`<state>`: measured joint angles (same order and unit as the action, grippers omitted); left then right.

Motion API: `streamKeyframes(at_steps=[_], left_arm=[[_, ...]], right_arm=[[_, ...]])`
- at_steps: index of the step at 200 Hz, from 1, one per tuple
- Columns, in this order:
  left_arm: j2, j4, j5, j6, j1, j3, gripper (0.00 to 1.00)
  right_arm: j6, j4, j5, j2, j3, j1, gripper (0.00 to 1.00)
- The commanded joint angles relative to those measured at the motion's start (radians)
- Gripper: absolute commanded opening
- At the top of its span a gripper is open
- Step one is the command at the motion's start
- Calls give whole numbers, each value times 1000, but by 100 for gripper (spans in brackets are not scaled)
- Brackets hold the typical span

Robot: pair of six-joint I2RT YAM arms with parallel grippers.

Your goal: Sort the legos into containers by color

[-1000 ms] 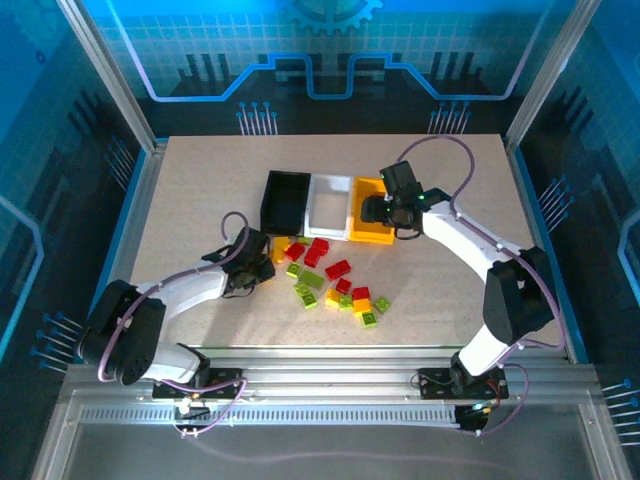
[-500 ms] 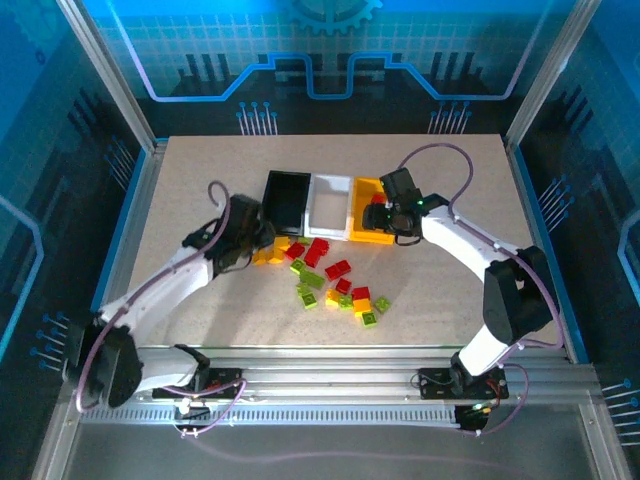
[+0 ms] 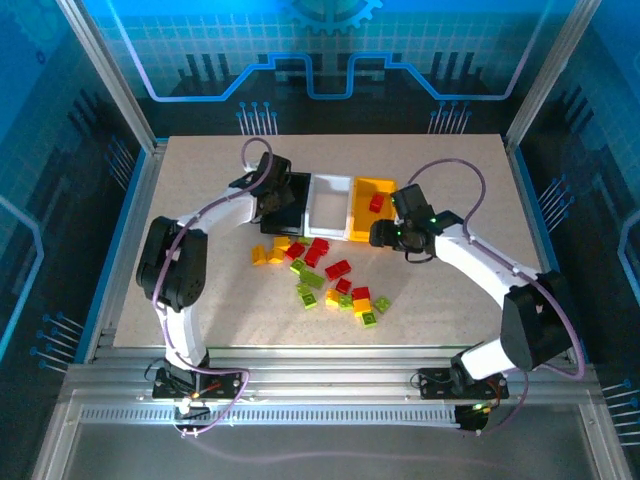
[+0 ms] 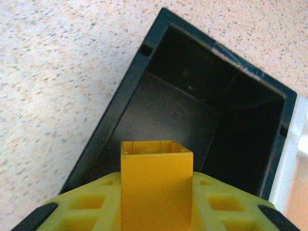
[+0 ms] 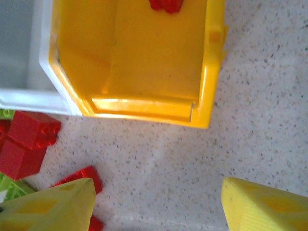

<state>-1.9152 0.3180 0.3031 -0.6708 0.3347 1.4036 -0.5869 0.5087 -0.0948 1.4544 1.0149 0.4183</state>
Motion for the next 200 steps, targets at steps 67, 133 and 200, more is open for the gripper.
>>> streamKeyframes(at_steps=[67,133,200], left_arm=[[182,-30,-66,-3,56,-103,81],[613,-102,-135,-46,187,-491,99],[909,-13,-109,-127,212,-753,99]], right_arm=[[55,106,120,-19,-71,150,76],[-6,45,73,50,-101,279,81],[-79,152,-49,-3,-150,290,79]])
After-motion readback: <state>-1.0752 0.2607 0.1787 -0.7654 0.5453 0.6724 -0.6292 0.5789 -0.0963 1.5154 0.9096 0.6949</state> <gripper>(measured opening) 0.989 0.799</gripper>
